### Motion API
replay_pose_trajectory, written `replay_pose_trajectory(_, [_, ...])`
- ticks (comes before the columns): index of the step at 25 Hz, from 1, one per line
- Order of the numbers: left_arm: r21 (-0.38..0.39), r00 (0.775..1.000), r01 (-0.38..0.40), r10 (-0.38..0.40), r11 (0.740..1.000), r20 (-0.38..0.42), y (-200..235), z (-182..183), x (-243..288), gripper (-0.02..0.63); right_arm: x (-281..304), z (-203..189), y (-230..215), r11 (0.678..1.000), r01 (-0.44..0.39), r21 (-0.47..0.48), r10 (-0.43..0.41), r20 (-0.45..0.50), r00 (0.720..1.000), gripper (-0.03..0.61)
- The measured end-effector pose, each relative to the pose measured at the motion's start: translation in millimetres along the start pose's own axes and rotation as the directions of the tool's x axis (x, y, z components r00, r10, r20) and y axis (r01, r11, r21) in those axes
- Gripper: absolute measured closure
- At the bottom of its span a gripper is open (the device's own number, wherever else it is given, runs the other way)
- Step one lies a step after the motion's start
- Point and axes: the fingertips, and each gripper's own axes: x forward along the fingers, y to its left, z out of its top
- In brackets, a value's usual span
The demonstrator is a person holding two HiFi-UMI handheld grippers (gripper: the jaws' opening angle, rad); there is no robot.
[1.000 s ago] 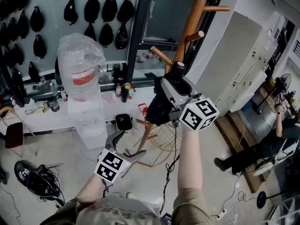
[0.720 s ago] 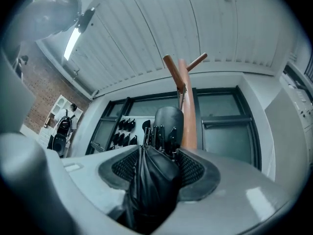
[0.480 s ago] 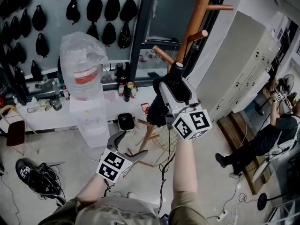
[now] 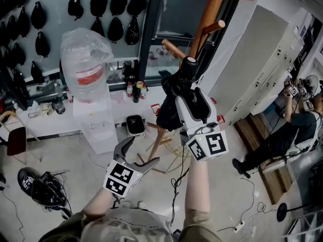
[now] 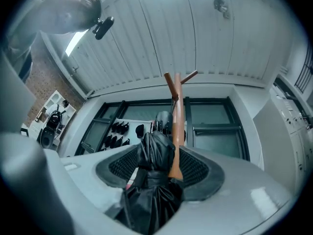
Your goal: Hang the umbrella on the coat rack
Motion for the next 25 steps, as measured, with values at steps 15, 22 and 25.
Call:
replay_pose_trajectory(15, [-0.013, 0.977, -0.130, 0.130, 0.991, 0.167, 22, 13, -8, 0.157, -129, -55, 17, 0.962, 0.250, 0.107, -0.243, -0.072, 0.967, 0.324])
replay_pose_trajectory(22, [0.049, 0.960, -0.162, 0.146, 0.986, 0.238, 18, 15, -9, 0.158, -162, -80, 39, 0.939, 0.314, 0.143, -0.294, -0.145, 0.945, 0.324])
replay_pose_trajectory(25, [0.054, 0.953, -0.161, 0.141, 0.985, 0.267, 16, 20, -11, 0.161, -170, -81, 50, 0.936, 0.334, 0.115, -0.313, -0.164, 0.935, 0.334])
